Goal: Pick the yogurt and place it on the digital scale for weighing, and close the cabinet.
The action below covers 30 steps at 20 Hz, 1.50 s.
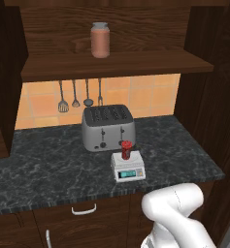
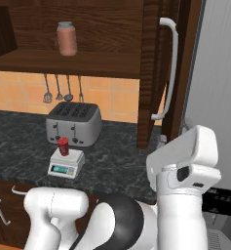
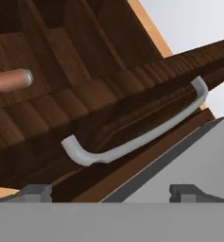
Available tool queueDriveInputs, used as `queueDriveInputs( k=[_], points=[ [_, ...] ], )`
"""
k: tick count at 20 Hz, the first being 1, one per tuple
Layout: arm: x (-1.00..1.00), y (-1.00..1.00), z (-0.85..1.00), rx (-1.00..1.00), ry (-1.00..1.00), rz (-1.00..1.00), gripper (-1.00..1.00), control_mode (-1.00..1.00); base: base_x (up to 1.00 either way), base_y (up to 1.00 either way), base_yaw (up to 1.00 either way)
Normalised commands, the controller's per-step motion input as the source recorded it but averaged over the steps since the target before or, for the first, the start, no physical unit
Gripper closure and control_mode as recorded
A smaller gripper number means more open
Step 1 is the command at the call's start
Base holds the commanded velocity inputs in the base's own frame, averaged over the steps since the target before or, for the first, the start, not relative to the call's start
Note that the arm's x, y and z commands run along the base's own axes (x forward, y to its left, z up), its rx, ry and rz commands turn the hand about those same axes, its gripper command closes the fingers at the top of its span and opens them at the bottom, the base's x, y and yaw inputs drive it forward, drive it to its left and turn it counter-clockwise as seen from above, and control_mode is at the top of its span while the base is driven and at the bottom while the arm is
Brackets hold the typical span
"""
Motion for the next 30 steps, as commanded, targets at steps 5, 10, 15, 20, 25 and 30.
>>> queueDriveInputs(
  k=[5, 10, 15, 20, 25, 30],
  points=[
    [0.29, 0.19, 0.01, -0.02, -0.21, 0.19, -1.00, -1.00, 0.00, 0.00, 0.00],
    [0.11, 0.52, 0.49, -0.15, -0.15, 0.11, -1.00, -1.00, 0.00, 0.00, 0.00],
    [0.24, 0.96, 0.60, -0.34, -0.04, 0.00, -1.00, -1.00, 0.00, 0.00, 0.00],
    [1.00, 1.00, 0.00, -0.39, 0.03, 0.00, -1.00, -1.00, 0.00, 0.00, 0.00],
    [1.00, 1.00, -0.04, -0.23, -0.03, 0.01, -1.00, -1.00, 0.00, 0.00, 0.00],
    [0.99, 1.00, -0.02, -0.04, -0.14, 0.07, -1.00, -1.00, 0.00, 0.00, 0.00]
  ],
)
